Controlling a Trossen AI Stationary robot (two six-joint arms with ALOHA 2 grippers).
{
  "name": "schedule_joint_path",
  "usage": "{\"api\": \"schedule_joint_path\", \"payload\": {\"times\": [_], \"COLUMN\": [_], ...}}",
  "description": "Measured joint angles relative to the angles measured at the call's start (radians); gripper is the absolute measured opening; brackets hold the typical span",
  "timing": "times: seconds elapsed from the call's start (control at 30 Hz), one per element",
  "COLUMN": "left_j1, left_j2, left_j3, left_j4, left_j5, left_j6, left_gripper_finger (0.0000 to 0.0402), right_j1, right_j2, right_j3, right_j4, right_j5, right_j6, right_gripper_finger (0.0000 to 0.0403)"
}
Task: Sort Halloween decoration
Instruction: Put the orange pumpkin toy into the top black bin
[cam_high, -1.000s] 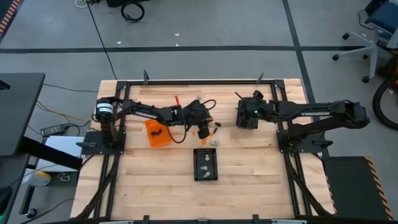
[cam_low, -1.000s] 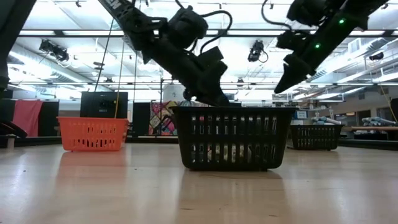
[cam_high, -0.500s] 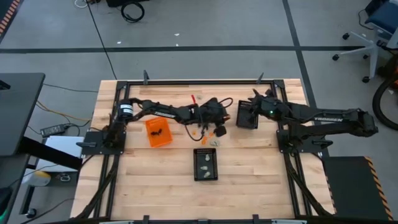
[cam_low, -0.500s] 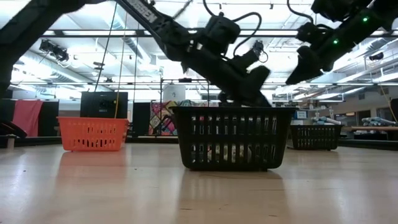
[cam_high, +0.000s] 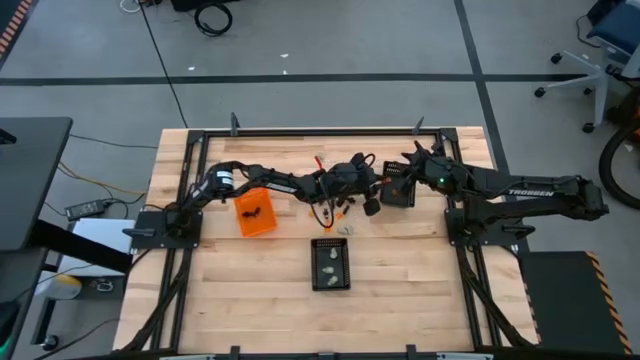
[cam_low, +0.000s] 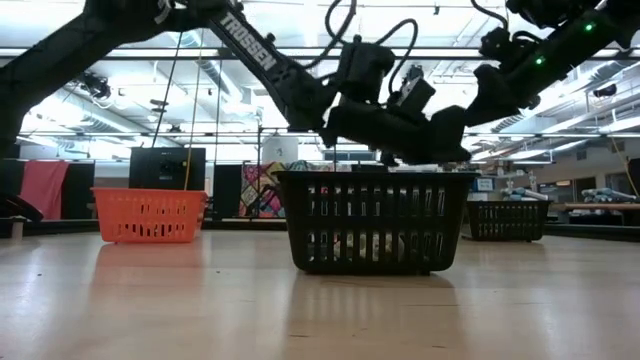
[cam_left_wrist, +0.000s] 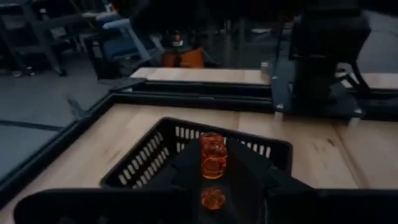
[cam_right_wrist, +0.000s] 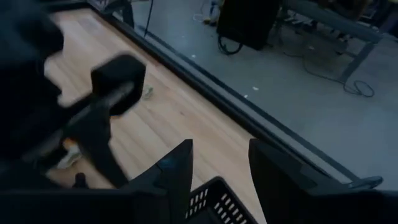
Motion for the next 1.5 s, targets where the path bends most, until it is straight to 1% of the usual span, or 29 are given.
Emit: {"api": "schedule_joint_path", "payload": {"times": [0.17,0.3,0.37,0.47,0.53,0.63,0.77,1.13,1.5], "left_j1": [0.001,-0.001,-0.002,-0.002,-0.007,-0.013,-0.013,-0.013,-0.013], "left_j2": [0.049,0.09,0.122,0.169,0.191,0.199,0.198,0.198,0.185], "left_j3": [-0.002,0.015,0.048,0.107,0.146,0.179,0.187,0.189,0.189], "left_j4": [0.085,0.114,0.112,0.105,0.075,0.001,-0.035,-0.064,-0.073], "left_j5": [0.042,0.049,0.052,0.101,0.113,0.114,0.116,0.114,0.113], "left_j6": [-0.015,-0.027,-0.029,-0.031,-0.04,-0.048,-0.05,-0.053,-0.049], "left_gripper_finger": [0.0072,0.0072,0.0072,0.0072,0.0072,0.0072,0.0077,0.0131,0.0132], "right_j1": [0.002,0.003,0.006,0.008,0.008,0.007,0.008,0.008,0.008], "right_j2": [-0.008,-0.013,-0.013,-0.013,-0.013,-0.013,-0.013,-0.013,-0.013], "right_j3": [0.0,0.0,0.0,0.0,0.0,0.0,0.0,0.0,0.0], "right_j4": [0.01,0.038,0.059,0.063,0.061,0.055,0.046,0.035,0.034], "right_j5": [0.072,0.082,0.082,0.081,0.081,0.08,0.078,0.065,0.051], "right_j6": [-0.001,-0.009,-0.016,-0.028,-0.029,-0.031,-0.031,-0.02,-0.02], "right_gripper_finger": [0.016,0.016,0.016,0.016,0.016,0.016,0.016,0.016,0.016]}}
